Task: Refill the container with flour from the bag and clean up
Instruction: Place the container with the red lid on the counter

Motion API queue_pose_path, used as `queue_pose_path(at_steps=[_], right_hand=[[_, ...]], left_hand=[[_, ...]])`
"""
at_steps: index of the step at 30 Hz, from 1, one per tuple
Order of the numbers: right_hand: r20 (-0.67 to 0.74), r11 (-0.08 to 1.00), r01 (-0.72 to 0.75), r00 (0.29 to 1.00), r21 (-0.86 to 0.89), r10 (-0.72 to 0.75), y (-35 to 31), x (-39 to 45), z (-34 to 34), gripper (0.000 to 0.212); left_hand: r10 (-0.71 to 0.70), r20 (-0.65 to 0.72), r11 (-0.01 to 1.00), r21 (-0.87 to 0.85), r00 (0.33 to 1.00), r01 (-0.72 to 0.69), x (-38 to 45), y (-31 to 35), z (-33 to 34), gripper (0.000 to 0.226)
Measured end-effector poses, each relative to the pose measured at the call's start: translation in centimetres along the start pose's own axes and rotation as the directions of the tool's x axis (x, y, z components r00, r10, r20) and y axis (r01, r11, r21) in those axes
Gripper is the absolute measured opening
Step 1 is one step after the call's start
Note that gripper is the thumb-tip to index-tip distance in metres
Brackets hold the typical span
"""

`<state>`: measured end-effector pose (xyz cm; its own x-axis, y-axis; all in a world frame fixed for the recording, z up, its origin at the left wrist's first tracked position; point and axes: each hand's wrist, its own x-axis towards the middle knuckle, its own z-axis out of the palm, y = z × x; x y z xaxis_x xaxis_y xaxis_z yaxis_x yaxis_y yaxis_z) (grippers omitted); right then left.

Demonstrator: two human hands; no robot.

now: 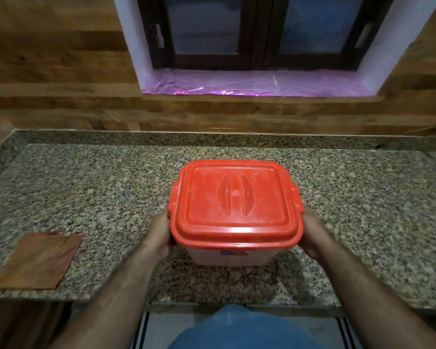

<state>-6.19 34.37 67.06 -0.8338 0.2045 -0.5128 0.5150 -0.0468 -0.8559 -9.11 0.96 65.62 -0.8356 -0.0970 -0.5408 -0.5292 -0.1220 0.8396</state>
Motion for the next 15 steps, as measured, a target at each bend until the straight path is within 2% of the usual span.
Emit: queue_pose_path(at_steps=[1, 3, 6, 7, 9, 11, 13, 15], right_hand=[[0.001, 1.000, 0.000, 1.000, -0.015, 0.000, 0.1, -0.1, -0.1, 0.035], [-0.058, 0.991, 0.061, 0.996, -0.119, -0.068, -0.3, -0.3, -0.3, 0.040], [-0.239, 0.974, 0.156, 0.951, -0.166, -0.194, -1.7, -0.9, -0.7, 0.051], [-0.258, 0.969, 0.177, 0.941, -0.172, -0.218, -2.5, -1.4, -0.7, 0.055], [-0.189, 0.954, 0.198, 0.952, -0.224, -0.242, -4.0, -2.5, -0.3, 0.059], [-0.107, 0.936, 0.222, 0.960, -0.272, -0.259, -5.1, -3.4, 0.3, 0.049], [-0.106, 0.940, 0.206, 0.964, -0.272, -0.242, -5.6, -3.9, 0.9, 0.040], [-0.137, 0.941, 0.169, 0.967, -0.293, -0.216, -5.7, -4.1, 1.5, 0.050]], left_hand=[[-0.015, 0.015, 1.000, -0.027, 1.000, 0.015, -0.3, -0.2, 0.0, 0.040], [0.019, -0.044, 1.000, 0.000, 0.999, -0.019, -0.7, 0.2, -0.2, 0.045], [0.240, -0.189, 0.961, 0.187, 0.952, -0.205, -2.6, 2.2, -0.4, 0.051], [0.312, -0.198, 0.939, 0.215, 0.929, -0.269, -3.6, 3.1, -0.3, 0.050], [0.395, -0.100, 0.902, 0.231, 0.913, -0.365, -4.9, 4.3, 0.3, 0.043], [0.363, 0.013, 0.898, 0.259, 0.932, -0.354, -5.7, 4.9, 1.2, 0.028], [0.373, 0.049, 0.875, 0.313, 0.927, -0.369, -5.8, 4.7, 1.9, 0.053], [0.428, 0.038, 0.818, 0.409, 0.903, -0.405, -5.5, 4.5, 2.3, 0.074]])
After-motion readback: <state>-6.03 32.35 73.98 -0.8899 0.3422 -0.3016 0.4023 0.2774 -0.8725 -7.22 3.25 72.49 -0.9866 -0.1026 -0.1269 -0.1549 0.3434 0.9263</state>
